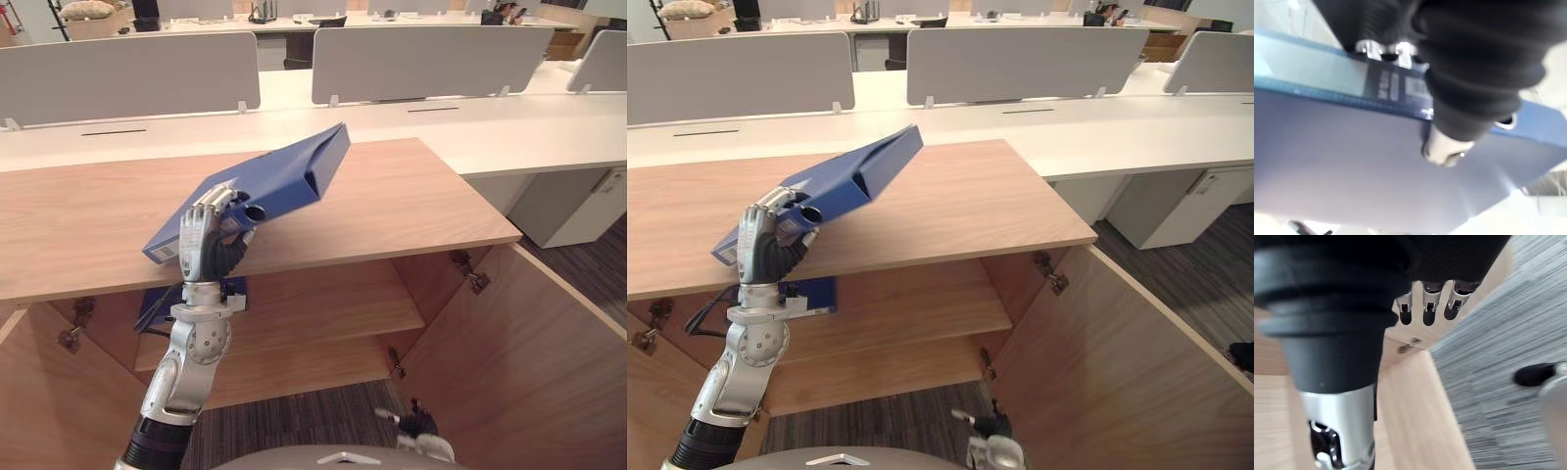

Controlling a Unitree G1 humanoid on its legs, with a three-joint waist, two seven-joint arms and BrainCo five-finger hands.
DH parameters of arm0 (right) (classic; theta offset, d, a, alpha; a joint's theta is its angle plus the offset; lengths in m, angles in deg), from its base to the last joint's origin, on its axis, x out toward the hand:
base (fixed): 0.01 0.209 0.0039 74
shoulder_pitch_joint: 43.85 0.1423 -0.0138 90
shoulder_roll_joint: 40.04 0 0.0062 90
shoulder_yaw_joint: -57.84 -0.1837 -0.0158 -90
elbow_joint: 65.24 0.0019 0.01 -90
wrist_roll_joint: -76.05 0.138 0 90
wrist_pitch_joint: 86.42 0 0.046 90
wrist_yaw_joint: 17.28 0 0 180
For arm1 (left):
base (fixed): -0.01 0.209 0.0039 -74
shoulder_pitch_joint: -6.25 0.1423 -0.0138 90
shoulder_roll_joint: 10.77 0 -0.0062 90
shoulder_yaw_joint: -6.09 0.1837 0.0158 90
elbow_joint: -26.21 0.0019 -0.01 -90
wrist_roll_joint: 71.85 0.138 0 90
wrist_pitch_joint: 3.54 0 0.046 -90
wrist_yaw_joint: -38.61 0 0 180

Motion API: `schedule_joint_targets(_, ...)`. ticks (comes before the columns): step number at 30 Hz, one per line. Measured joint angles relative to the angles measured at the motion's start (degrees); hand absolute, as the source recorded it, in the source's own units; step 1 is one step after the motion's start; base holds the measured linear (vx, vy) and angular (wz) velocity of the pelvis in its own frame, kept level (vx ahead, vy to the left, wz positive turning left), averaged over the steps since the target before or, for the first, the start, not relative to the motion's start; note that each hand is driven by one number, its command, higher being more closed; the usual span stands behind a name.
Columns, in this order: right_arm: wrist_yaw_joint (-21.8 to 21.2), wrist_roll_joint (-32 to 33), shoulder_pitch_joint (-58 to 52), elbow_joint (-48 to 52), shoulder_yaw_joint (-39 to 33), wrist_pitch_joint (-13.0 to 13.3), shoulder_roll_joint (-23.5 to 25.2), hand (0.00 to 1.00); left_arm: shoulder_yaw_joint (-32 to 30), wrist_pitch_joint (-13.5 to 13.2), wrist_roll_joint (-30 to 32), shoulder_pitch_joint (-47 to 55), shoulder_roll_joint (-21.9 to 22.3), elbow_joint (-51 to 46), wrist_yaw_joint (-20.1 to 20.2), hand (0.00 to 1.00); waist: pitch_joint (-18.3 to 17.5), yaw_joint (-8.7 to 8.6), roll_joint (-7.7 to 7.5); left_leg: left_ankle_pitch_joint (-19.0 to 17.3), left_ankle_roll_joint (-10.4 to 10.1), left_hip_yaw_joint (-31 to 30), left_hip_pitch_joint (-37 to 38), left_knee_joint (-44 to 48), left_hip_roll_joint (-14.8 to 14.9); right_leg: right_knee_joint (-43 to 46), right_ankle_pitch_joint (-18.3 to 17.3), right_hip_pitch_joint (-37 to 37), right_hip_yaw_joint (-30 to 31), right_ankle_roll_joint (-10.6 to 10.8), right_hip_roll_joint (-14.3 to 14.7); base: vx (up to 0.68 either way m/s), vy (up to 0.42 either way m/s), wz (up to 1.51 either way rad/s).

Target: Walk over to the cabinet, pick up the folder, carry it to the office cabinet, place the folder inside the office cabinet, then close the office cabinet door

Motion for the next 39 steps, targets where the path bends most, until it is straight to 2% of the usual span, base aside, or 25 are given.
schedule_joint_targets(3, 0.20, 0.37, -1.06, 8.29, 1.64, 2.29, 1.08, 0.00, -0.02, -0.01, -1.02, -0.02, 1.53, -3.40, -0.69, 1.00, -0.03, -0.13, -0.24, -0.01, 0.01, 0.17, 0.01, -0.03, 0.04, 0.22, 0.01, -0.25, 0.37, -0.03, 0.07, 0.00, -0.013, -0.05)
schedule_joint_targets(10, 1.46, 0.51, -3.97, 26.28, 2.61, 6.10, 3.91, 0.00, -0.43, -0.33, -3.30, 0.04, 4.03, -9.78, -2.82, 1.00, 0.67, 0.07, 0.37, -0.13, -0.14, 1.40, -0.17, -0.06, 0.08, 1.49, -0.24, -1.99, 1.70, -0.13, 0.09, -0.05, 0.000, -0.09)
schedule_joint_targets(20, 4.00, 0.47, -6.84, 51.81, 1.98, 12.60, 5.91, 0.00, -1.58, -2.76, -6.24, 1.58, 5.62, -18.36, -5.99, 1.00, 0.89, -0.42, 0.42, -0.09, 0.03, 1.78, -0.85, -0.01, 0.07, 0.99, 0.07, -2.76, 2.37, 0.23, 0.13, 0.00, -0.001, -0.01)
schedule_joint_targets(27, 5.09, 0.22, -7.28, 62.98, 1.81, 15.37, 6.47, 0.00, -3.48, -3.24, -9.71, 3.26, 6.90, -19.98, -6.73, 1.00, 0.93, -1.14, 0.38, -0.40, 0.27, 2.63, -1.09, 0.29, 0.05, 0.97, 0.45, -3.30, 3.16, 0.25, 0.14, 0.02, -0.004, -0.07)
schedule_joint_targets(32, 6.40, -0.80, -4.25, 68.06, 1.60, 17.65, 6.25, 0.00, -3.16, -5.88, -14.63, 3.91, 7.46, -20.76, -6.16, 1.00, 1.00, -1.36, 0.26, -0.56, 0.34, 3.38, -1.00, 0.27, -0.04, 1.41, 0.50, -3.87, 4.14, 0.32, 0.11, -0.02, -0.002, -0.08)
schedule_joint_targets(39, 6.28, -2.40, 1.95, 68.09, 2.59, 17.75, 3.81, 0.00, 0.04, -9.09, -23.57, 3.91, 7.85, -20.76, -3.54, 1.00, 1.03, -0.96, 0.27, -0.47, 0.45, 3.15, -1.12, -0.03, -0.10, 1.46, 0.53, -3.89, 3.97, 0.38, 0.06, -0.01, -0.005, 0.00)
